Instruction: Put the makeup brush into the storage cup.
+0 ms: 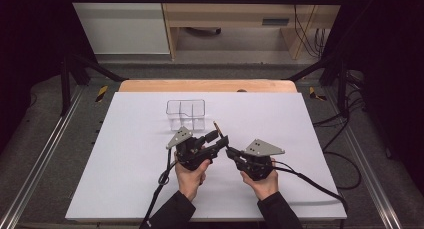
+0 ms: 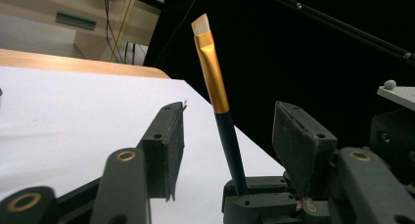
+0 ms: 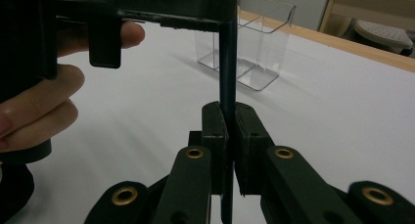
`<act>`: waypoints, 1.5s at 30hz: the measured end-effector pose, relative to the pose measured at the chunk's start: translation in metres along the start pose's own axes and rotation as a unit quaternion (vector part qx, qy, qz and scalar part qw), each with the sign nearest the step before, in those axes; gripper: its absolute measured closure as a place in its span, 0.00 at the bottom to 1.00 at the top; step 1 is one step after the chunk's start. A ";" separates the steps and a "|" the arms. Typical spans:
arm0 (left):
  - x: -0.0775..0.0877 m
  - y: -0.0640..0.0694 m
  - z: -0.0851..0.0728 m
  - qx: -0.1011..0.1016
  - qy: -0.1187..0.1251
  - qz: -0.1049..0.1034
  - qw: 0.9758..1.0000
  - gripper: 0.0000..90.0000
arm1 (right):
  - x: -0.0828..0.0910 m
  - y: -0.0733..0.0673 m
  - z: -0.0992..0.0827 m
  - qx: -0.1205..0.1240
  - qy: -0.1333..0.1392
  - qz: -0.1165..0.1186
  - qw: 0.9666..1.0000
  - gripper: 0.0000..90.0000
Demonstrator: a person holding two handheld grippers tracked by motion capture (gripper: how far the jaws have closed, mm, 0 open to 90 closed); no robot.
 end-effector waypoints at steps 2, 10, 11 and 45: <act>0.000 0.000 0.000 0.003 0.002 0.001 1.000 0.55 | 0.000 0.000 0.000 0.000 0.000 0.000 1.000 0.94; 0.000 0.000 0.002 0.012 0.011 0.003 1.000 0.68 | 0.001 0.000 0.001 0.000 0.001 -0.001 1.000 0.94; -0.001 0.000 0.001 0.014 0.010 0.002 1.000 0.69 | 0.001 0.000 0.000 0.000 0.000 -0.002 1.000 0.94; 0.001 0.002 -0.003 0.033 0.008 -0.001 0.999 0.91 | -0.005 -0.004 -0.003 0.000 -0.006 0.013 1.000 0.94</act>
Point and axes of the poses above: each handheld gripper's, and its own axes: x roughly backward along the jaws, z roughly out of its top, y roughly to its right, the point moved 9 cm from there along -x, roughly forward along the jaws, and after that the axes turned 10 degrees about -y, right-handed, at the moved point
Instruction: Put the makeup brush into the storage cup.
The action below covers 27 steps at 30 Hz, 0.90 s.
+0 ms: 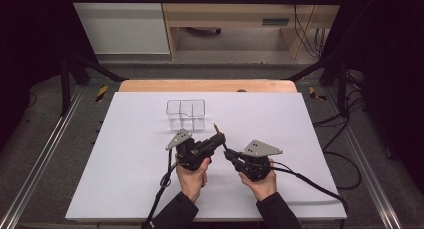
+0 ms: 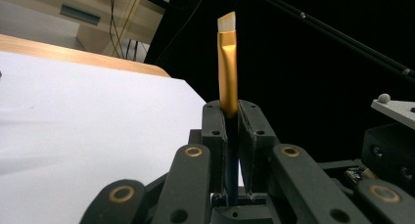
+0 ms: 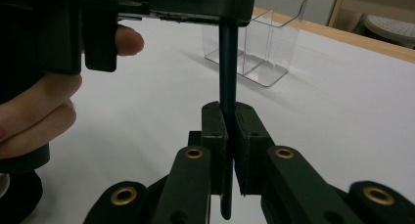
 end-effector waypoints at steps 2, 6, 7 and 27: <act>0.000 0.001 0.000 -0.002 0.000 0.000 1.000 0.91 | 0.000 0.000 0.000 0.000 0.000 0.000 1.000 0.94; 0.000 0.001 0.001 -0.011 0.001 0.002 1.000 0.92 | 0.000 0.000 0.000 -0.003 -0.001 0.003 1.000 0.93; 0.001 0.001 0.001 -0.015 0.002 0.006 1.000 0.92 | 0.000 0.000 0.000 -0.004 -0.002 0.004 1.000 0.92; 0.033 -0.015 0.025 -0.071 0.002 0.051 0.996 0.92 | 0.024 0.030 0.008 -0.032 0.009 -0.060 0.998 0.35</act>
Point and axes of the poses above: each handheld gripper's, and its own axes: x roughly backward along the jaws, z roughly out of its top, y roughly to its right, the point moved 9 cm from there along -x, roughly forward along the jaws, and after that the axes turned 10 degrees about -y, right-handed, at the moved point
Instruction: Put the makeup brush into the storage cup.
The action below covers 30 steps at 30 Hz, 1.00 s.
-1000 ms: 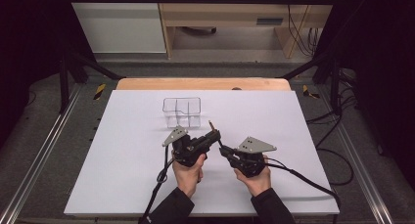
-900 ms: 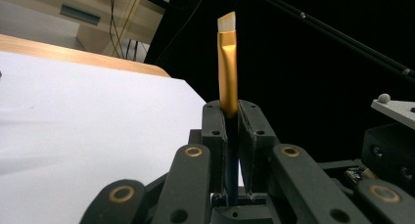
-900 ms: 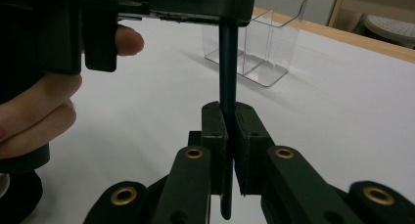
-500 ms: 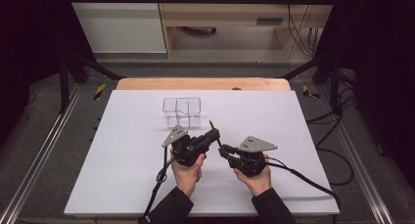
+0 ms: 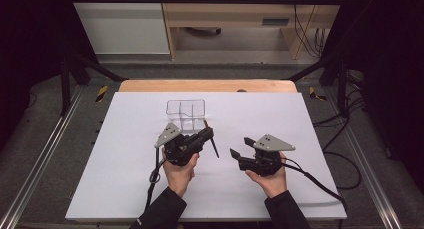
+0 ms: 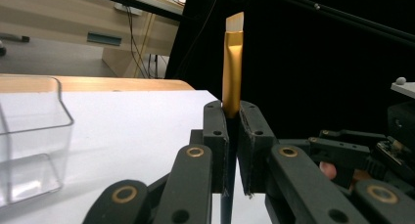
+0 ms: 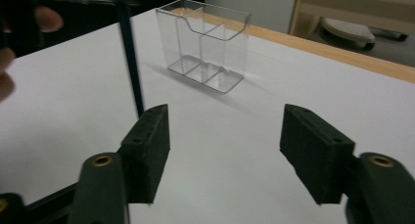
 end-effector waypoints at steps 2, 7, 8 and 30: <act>0.005 -0.003 0.002 -0.003 0.001 0.003 1.000 0.92 | 0.001 0.006 -0.001 -0.007 -0.004 -0.013 1.000 0.29; 0.016 -0.011 0.007 -0.011 -0.001 0.014 1.000 0.92 | 0.002 0.019 -0.005 -0.017 -0.015 -0.037 0.999 0.18; 0.017 -0.013 0.007 -0.014 -0.002 0.017 1.000 0.92 | 0.002 0.021 -0.006 -0.016 -0.016 -0.038 0.999 0.17; 0.043 -0.042 0.031 -0.059 -0.021 0.058 0.996 0.92 | 0.018 0.049 -0.023 -0.053 -0.039 -0.065 0.996 0.05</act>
Point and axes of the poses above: each handheld gripper's, and its own axes: x roughly backward along the jaws, z roughly out of its top, y roughly to its right, the point moved 9 cm from there along -x, roughly forward along the jaws, and after that the axes turned 10 degrees about -y, right-handed, at the moved point
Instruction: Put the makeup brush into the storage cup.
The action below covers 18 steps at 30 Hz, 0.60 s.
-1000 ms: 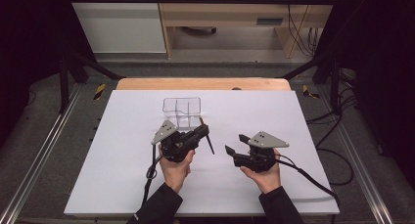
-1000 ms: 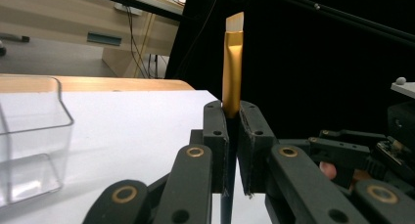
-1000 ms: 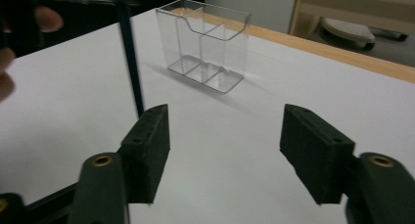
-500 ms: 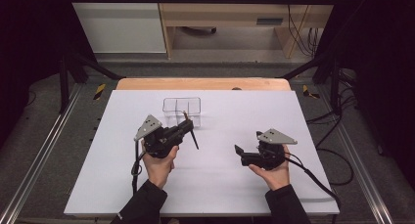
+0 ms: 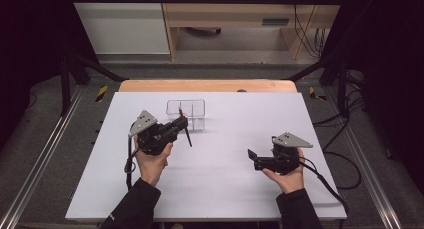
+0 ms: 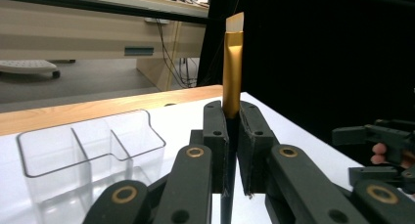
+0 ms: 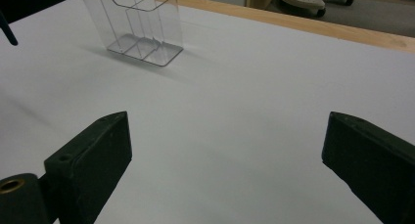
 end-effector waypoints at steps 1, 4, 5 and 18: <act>0.001 -0.001 0.000 -0.001 -0.001 0.001 1.000 0.92 | 0.001 0.000 0.000 0.000 -0.001 -0.001 1.000 0.05; 0.002 -0.005 0.002 -0.004 -0.003 0.005 1.000 0.92 | 0.002 0.002 -0.001 -0.002 0.000 -0.002 1.000 0.05; 0.003 -0.006 0.002 -0.007 -0.005 0.007 1.000 0.92 | 0.002 0.003 -0.001 -0.004 0.001 -0.003 1.000 0.05; 0.007 -0.026 0.014 -0.019 -0.019 0.027 0.999 0.92 | 0.007 0.011 -0.005 -0.011 0.001 -0.007 1.000 0.04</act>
Point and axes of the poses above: each handheld gripper's, and its own axes: x roughly backward along the jaws, z roughly out of its top, y roughly to its right, the point moved 9 cm from there along -x, roughly forward along the jaws, and after that the axes turned 10 degrees about -y, right-handed, at the moved point
